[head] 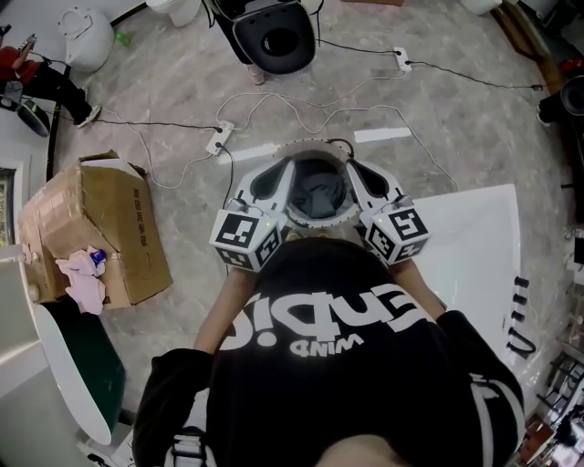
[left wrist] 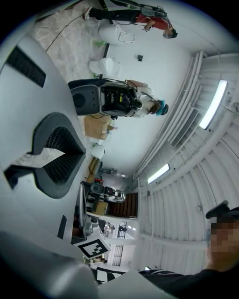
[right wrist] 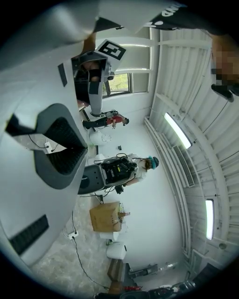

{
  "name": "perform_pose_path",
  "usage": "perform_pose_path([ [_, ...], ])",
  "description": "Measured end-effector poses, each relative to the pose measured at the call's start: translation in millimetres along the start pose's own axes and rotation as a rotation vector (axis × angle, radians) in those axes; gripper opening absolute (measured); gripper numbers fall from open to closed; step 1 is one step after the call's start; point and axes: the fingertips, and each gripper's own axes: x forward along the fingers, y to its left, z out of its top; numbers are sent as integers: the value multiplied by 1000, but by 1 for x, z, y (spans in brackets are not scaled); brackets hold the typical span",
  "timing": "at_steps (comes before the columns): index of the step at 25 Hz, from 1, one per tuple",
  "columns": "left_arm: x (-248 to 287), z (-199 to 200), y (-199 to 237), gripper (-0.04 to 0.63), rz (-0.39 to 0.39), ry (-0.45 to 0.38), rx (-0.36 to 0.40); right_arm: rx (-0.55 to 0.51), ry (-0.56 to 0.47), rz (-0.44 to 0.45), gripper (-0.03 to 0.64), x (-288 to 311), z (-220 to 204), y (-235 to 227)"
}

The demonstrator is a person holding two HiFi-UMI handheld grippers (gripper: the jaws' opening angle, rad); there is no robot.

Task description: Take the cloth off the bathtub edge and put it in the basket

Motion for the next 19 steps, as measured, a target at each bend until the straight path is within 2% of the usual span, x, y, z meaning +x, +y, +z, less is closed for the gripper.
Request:
perform_pose_path([
  [19,-3,-3,-3,14,3,8,-13,11,11,2,14,-3,-2,-2],
])
